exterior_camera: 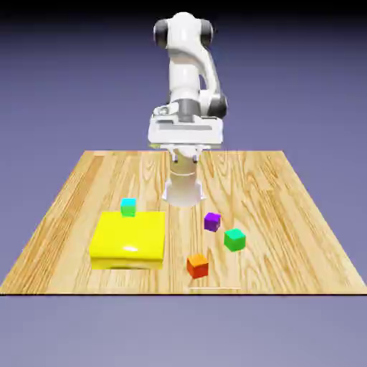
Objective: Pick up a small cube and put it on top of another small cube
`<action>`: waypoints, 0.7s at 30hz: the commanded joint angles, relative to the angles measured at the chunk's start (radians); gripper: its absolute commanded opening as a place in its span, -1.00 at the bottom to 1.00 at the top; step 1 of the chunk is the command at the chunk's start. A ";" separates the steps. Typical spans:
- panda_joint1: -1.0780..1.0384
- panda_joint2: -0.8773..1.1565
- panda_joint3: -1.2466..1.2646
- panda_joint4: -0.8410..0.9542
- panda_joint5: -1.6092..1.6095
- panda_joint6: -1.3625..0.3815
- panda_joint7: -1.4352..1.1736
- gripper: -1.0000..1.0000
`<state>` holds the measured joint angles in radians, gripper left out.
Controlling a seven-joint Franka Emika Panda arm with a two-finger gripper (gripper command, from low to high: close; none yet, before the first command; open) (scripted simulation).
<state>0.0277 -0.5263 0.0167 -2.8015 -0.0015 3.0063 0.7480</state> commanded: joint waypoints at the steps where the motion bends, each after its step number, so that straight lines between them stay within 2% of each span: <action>1: 0.013 0.036 0.014 0.007 -0.001 -0.025 0.006 0.00; 17: 0.217 0.603 0.230 0.118 -0.021 -0.423 0.096 0.00; 21: 0.249 0.711 0.185 0.122 -0.073 -0.321 0.133 0.00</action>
<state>0.2767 0.1849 0.2020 -2.6795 -0.0743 2.6856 0.8813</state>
